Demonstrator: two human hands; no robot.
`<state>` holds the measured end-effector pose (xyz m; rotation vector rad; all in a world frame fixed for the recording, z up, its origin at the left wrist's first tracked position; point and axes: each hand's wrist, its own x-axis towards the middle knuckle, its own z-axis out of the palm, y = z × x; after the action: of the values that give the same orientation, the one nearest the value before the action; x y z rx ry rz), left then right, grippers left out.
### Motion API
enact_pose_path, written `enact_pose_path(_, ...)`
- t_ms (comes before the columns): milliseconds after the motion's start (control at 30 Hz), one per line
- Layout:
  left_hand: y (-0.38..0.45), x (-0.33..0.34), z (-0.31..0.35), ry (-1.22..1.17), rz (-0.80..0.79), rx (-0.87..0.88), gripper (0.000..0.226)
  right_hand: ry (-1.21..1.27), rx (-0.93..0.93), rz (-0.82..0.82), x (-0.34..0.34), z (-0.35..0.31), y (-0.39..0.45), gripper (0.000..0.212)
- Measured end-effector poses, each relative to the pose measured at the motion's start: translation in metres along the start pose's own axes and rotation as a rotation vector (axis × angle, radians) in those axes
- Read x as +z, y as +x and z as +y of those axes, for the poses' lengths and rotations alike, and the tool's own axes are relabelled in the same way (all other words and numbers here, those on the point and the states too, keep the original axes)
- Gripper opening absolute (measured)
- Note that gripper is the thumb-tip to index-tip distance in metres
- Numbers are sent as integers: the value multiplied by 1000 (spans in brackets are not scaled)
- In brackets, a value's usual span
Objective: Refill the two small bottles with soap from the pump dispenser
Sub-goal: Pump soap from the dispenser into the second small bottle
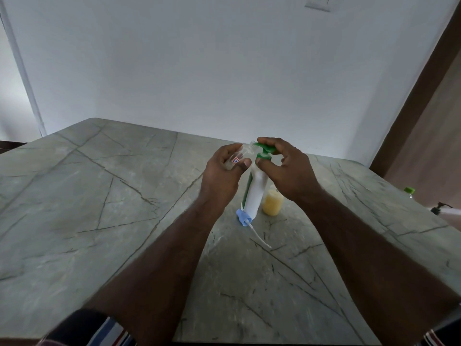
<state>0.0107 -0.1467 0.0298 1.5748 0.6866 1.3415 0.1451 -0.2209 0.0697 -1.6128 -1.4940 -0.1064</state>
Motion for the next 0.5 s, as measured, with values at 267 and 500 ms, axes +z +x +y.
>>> enact_pose_path(267,-1,-1,1,4,-2,3,35,-19,-3,-24,-3,1,2,43)
enact_pose_path(500,0,0,1,-9,-2,3,38,-1,1,-8,-2,2,5,41)
